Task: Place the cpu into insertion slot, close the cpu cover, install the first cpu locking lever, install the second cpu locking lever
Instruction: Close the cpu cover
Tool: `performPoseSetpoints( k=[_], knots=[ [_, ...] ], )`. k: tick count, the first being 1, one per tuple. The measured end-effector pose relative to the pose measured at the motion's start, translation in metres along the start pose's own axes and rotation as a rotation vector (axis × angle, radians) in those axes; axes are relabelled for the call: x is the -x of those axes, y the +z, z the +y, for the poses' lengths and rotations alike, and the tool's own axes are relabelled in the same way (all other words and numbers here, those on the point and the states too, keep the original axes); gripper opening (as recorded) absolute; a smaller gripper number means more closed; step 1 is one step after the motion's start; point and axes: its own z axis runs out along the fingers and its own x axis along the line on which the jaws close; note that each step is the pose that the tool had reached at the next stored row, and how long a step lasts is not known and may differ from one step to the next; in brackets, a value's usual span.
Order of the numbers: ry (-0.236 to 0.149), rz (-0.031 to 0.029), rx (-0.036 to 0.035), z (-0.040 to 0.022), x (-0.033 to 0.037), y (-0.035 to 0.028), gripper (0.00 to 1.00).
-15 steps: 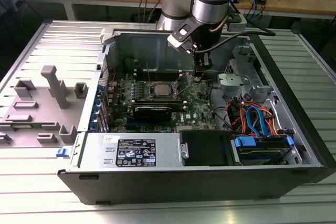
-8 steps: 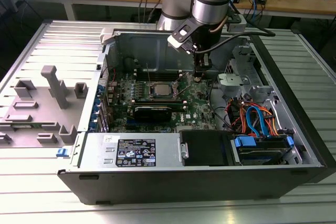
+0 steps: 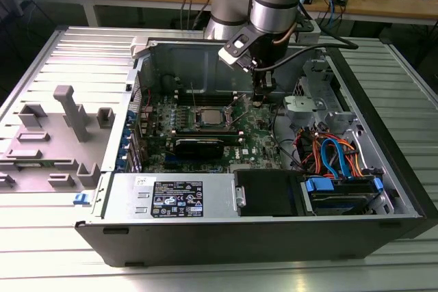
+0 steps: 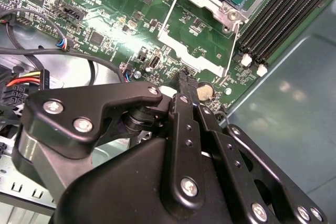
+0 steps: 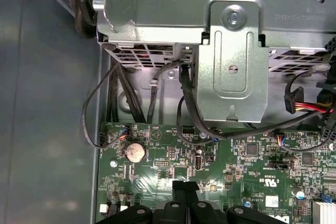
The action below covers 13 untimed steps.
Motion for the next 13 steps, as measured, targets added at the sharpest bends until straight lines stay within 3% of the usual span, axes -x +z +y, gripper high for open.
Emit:
performPoseSetpoints(
  k=[8, 13],
  knots=[
    [0.0, 0.0, 0.0001, 0.0, 0.0, 0.0006, 0.11],
    [-0.001, 0.0003, -0.001, -0.0001, 0.0, 0.0046, 0.11]
  ],
)
